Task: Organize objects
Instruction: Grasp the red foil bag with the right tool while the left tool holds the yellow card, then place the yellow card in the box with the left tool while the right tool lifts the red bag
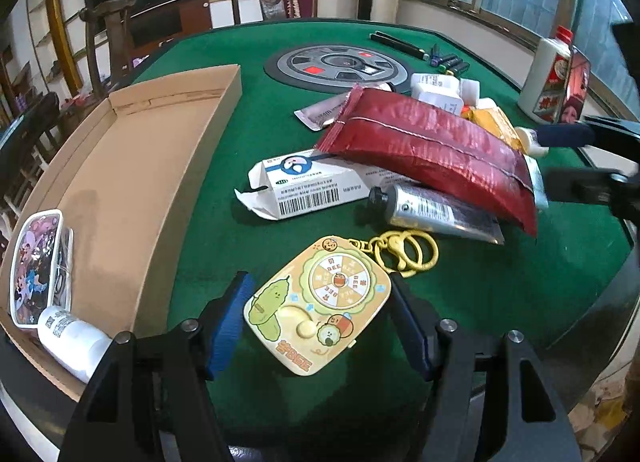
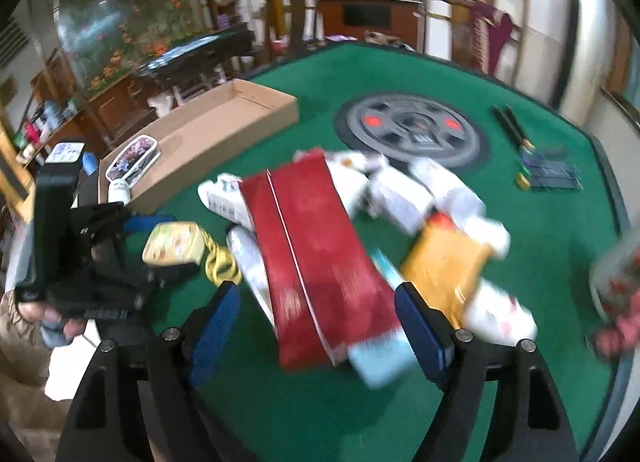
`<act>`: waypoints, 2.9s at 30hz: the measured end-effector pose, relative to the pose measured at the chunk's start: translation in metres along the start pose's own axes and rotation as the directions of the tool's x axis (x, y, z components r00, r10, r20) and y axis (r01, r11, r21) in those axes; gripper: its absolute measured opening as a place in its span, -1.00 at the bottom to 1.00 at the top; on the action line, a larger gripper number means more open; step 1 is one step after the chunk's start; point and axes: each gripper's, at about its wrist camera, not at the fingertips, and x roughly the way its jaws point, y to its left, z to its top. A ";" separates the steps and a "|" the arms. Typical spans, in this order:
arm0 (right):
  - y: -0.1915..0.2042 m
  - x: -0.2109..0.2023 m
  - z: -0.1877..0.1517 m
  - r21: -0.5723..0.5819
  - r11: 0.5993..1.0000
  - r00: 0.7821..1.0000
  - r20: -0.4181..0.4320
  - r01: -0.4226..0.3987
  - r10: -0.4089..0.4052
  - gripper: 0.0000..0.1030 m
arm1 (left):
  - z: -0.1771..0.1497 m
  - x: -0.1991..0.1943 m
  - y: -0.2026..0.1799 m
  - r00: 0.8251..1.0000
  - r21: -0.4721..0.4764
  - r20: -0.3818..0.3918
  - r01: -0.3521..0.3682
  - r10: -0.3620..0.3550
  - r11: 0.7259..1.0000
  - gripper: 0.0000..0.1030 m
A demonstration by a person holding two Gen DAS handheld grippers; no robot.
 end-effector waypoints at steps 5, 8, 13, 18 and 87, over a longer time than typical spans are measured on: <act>0.007 0.045 0.016 -0.041 0.999 0.999 -0.047 0.024 -0.026 0.61 | -0.001 -0.001 0.002 1.000 -0.016 0.004 0.002 -0.002 1.000 0.30; 0.007 0.057 0.017 -0.045 0.999 0.998 -0.056 0.010 -0.013 0.48 | -0.001 -0.001 0.002 1.000 -0.016 0.004 0.002 -0.002 1.000 0.30; 0.005 0.056 0.015 -0.029 1.000 1.000 -0.023 -0.006 0.005 0.15 | -0.001 -0.002 0.004 1.000 -0.039 0.008 0.012 -0.012 0.999 0.30; 0.000 0.048 0.015 0.021 1.000 0.999 0.039 0.002 -0.002 0.02 | 0.001 -0.003 0.006 1.000 -0.063 0.010 0.023 -0.022 0.998 0.30; 0.027 0.016 0.026 0.035 0.995 0.978 0.190 -0.092 0.084 0.02 | 0.028 -0.057 0.110 0.985 -0.266 0.133 -0.072 0.110 0.961 0.30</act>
